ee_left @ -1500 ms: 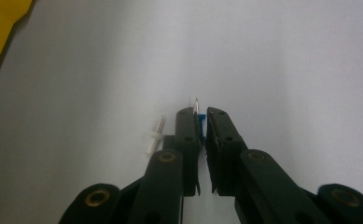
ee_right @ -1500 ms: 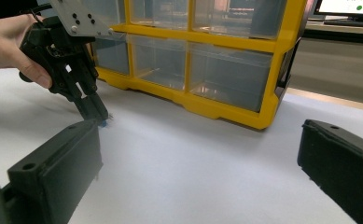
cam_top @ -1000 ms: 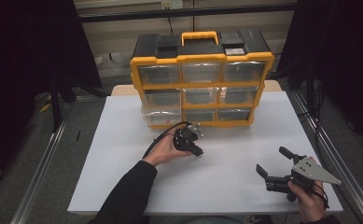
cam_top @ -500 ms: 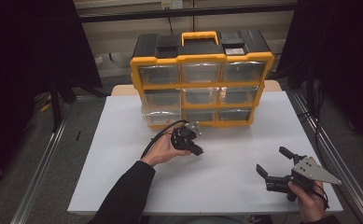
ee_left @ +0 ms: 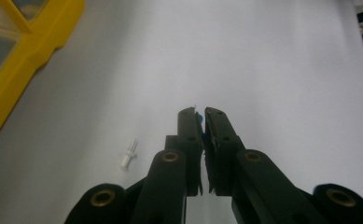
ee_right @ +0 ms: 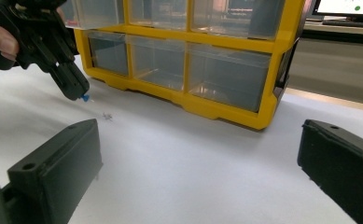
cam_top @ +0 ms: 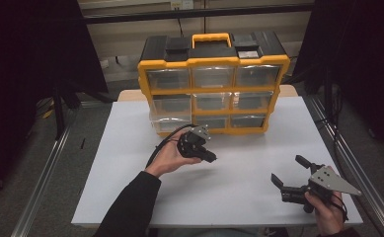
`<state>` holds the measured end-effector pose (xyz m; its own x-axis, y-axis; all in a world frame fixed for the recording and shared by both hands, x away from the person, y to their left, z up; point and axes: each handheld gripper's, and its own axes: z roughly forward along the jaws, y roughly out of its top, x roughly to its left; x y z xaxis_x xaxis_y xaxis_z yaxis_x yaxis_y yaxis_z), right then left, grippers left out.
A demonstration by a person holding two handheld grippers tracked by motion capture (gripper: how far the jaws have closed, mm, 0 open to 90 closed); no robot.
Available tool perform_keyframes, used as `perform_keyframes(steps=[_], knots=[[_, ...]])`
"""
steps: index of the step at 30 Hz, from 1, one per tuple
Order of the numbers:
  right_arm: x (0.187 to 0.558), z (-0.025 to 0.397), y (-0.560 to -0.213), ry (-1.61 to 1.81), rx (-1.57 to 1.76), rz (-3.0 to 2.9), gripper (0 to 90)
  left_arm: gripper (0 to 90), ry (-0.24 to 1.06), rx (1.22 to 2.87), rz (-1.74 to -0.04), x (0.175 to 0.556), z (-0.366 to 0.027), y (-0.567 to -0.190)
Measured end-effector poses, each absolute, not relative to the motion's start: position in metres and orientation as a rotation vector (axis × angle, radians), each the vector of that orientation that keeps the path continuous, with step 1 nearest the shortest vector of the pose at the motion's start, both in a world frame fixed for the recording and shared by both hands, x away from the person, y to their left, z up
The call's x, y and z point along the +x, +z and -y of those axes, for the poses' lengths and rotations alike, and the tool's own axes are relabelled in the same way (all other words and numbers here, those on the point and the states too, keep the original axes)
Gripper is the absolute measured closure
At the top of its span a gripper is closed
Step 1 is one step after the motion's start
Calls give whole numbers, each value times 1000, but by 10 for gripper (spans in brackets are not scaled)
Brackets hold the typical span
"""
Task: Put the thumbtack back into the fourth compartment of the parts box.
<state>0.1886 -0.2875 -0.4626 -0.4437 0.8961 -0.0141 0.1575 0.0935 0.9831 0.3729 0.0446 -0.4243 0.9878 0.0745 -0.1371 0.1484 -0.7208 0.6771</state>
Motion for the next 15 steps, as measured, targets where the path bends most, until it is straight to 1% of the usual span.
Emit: perform_keyframes(steps=[6,15], knots=[[188,287,-463,1404,1043,-1705,0,859,-143,2317,-149,369,-52,-410],[189,287,-463,1405,1045,-1706,0,859,-112,2265,-111,364,-63,-385]])
